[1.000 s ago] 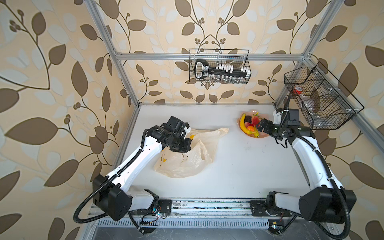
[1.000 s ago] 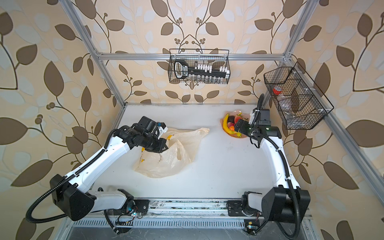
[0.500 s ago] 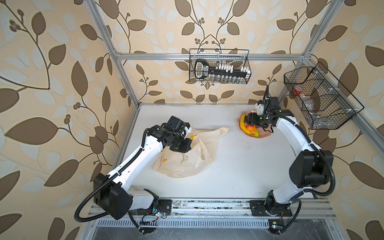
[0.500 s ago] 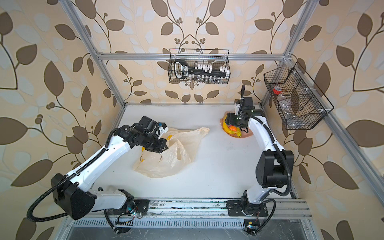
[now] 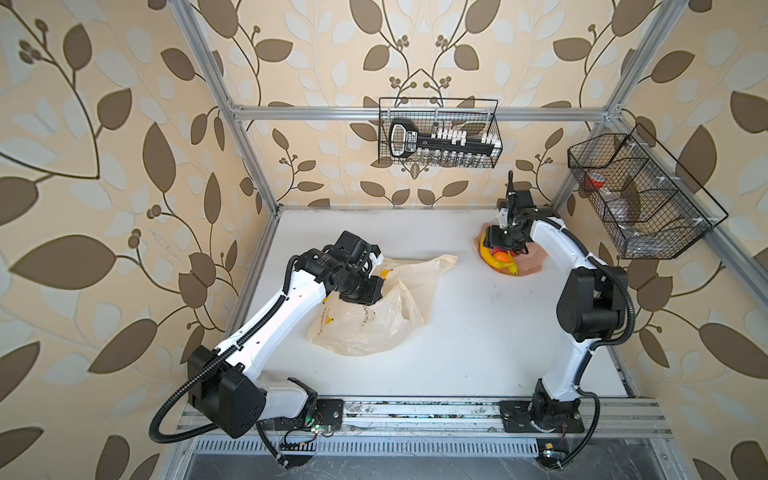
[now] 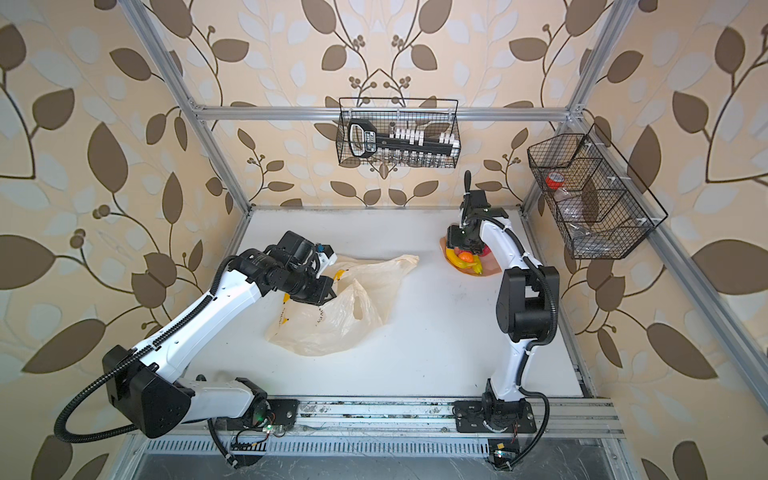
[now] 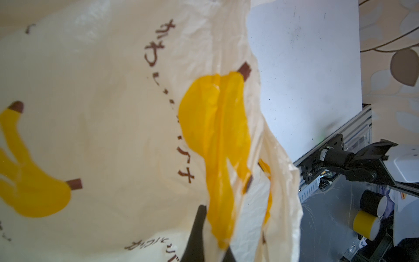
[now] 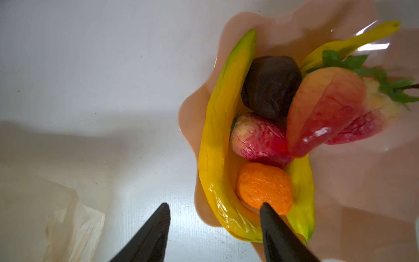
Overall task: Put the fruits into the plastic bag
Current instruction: 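Lower the right gripper onto the long yellow banana in the bowl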
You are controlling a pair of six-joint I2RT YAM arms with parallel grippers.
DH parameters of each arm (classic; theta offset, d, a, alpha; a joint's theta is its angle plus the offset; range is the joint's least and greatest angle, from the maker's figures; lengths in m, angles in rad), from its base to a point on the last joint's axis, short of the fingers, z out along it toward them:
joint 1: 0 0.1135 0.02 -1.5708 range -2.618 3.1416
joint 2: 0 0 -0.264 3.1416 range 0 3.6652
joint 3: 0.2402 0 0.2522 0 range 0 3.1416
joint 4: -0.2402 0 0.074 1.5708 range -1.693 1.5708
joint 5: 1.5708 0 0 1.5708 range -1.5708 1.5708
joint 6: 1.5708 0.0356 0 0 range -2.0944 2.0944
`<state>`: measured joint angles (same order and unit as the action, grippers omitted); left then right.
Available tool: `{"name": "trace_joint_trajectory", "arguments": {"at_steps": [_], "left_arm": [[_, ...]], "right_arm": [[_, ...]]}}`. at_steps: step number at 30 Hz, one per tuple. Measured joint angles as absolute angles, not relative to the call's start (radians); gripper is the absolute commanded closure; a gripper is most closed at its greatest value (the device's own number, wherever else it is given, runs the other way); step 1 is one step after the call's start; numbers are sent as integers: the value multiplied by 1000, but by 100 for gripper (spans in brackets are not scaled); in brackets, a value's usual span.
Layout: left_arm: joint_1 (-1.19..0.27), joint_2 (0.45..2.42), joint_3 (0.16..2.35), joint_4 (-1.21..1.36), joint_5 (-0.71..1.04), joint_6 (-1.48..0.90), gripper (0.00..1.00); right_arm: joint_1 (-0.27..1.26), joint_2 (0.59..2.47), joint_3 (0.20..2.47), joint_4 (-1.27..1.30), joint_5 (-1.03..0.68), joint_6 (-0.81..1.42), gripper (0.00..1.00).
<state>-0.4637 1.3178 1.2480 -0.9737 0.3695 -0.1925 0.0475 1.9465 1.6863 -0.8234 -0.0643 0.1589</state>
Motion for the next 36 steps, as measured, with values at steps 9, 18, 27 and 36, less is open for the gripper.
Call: {"name": "trace_joint_trajectory", "arguments": {"at_steps": [9, 18, 27, 36], "left_arm": [[-464, 1318, 1248, -976, 369, -193, 100], [-464, 1318, 1248, -976, 369, -193, 100], [-464, 1318, 1248, -976, 368, -193, 100], [-464, 1318, 1248, -976, 368, -193, 100]], "right_arm": [[86, 2018, 1727, -847, -5, 136, 47], [104, 2073, 1748, -853, 41, 133, 53], [113, 2100, 1761, -855, 65, 133, 62], [116, 2124, 1768, -856, 75, 130, 73]]}}
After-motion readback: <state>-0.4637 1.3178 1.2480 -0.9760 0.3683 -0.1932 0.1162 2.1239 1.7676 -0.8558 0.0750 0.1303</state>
